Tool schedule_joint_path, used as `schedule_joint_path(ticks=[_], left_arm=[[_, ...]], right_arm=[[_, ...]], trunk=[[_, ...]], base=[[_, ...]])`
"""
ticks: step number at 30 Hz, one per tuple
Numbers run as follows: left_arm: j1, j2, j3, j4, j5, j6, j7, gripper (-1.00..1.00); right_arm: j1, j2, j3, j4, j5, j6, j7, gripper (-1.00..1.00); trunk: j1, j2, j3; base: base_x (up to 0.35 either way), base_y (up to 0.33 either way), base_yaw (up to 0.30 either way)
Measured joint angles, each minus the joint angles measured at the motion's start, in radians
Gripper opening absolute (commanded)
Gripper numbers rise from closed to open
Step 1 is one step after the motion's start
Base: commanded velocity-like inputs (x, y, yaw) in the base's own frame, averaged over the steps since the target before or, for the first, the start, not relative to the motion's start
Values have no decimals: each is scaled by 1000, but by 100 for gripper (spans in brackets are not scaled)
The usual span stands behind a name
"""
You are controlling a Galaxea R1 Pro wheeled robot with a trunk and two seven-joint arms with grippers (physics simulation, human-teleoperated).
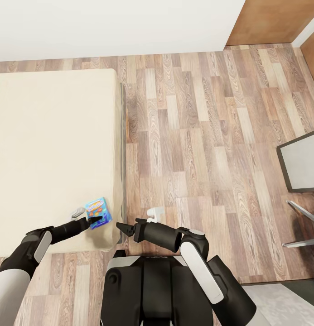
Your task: Put all the toys in the child's room - the three board games (two on the bed and one on the table), the two jigsaw puzzles on the table, and the tennis ball on the table - inside the toy box on the table in the child's room.
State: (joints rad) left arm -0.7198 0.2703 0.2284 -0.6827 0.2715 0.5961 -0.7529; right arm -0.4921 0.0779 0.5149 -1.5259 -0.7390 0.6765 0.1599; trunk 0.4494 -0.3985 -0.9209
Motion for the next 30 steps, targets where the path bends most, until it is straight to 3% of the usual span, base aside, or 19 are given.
schedule_joint_path(ticks=[5, 30], left_arm=[[0, 0, -1, 0, -6, 1, -33, 100], [0, 0, 0, 0, -8, 2, -42, 100]], right_arm=[[0, 0, 0, 0, 0, 0, 0, 100], [0, 0, 1, 0, 0, 0, 0, 100]], trunk=[[0, 0, 0], [0, 0, 0]], base=[[0, 0, 0], [0, 0, 0]])
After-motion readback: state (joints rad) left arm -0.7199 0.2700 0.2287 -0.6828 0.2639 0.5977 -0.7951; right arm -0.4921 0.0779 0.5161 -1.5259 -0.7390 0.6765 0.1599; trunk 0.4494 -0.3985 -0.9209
